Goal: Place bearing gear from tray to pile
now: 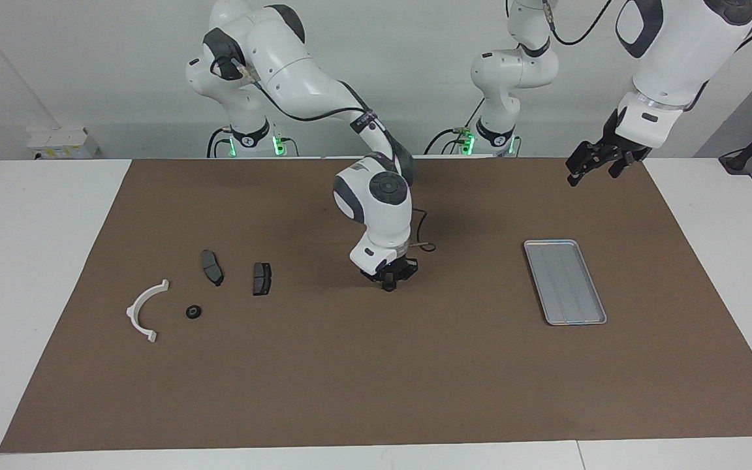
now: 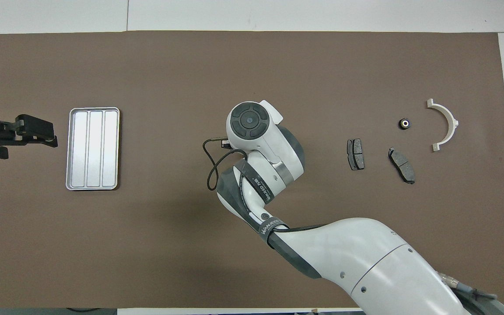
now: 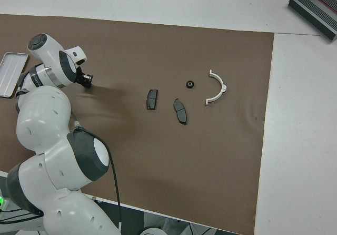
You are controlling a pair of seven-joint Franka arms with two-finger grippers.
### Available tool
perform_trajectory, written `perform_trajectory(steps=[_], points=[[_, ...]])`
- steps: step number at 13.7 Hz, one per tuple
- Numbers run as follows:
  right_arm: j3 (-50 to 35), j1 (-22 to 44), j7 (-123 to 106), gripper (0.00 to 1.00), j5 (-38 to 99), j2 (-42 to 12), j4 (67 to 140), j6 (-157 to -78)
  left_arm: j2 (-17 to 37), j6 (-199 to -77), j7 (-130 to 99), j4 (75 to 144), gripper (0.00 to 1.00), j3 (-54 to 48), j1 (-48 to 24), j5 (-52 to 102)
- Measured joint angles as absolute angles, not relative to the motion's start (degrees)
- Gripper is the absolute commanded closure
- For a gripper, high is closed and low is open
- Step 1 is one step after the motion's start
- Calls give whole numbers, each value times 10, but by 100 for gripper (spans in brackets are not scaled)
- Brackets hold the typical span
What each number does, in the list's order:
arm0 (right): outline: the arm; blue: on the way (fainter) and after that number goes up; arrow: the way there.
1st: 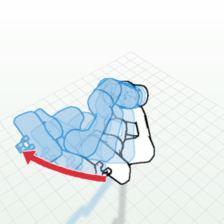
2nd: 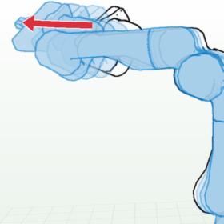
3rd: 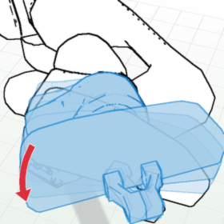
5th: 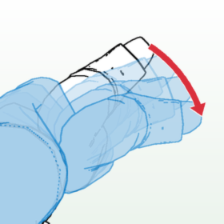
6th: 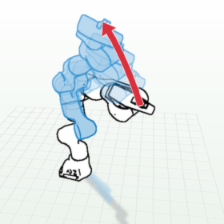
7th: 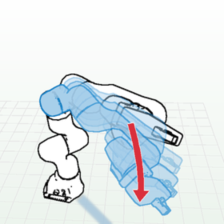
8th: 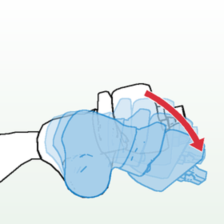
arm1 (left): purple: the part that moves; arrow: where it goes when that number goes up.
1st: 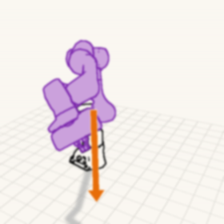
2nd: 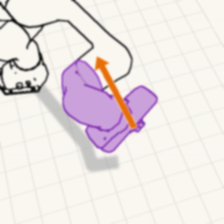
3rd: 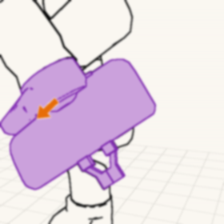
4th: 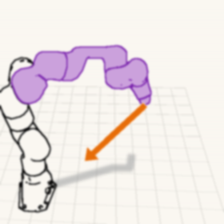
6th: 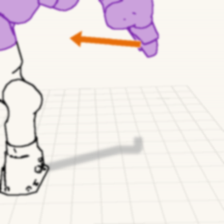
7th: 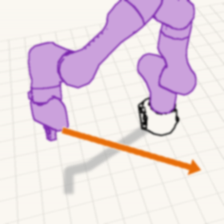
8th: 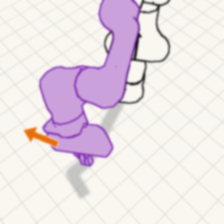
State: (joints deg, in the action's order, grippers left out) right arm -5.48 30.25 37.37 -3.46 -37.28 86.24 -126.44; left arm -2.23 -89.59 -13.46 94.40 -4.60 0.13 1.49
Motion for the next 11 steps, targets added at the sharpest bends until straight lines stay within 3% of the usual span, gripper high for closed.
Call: perform_trajectory(steps=[6, 11], points=[[-53, 273, 364, 100, -35, -365, 842, -1259, -22, -896, -135, 944, 0, -46, 1, 15], [-51, 167, 217, 100, -35, -329, 818, -1200, -22, -896, -135, 944, 0, -46, 1, 15]])
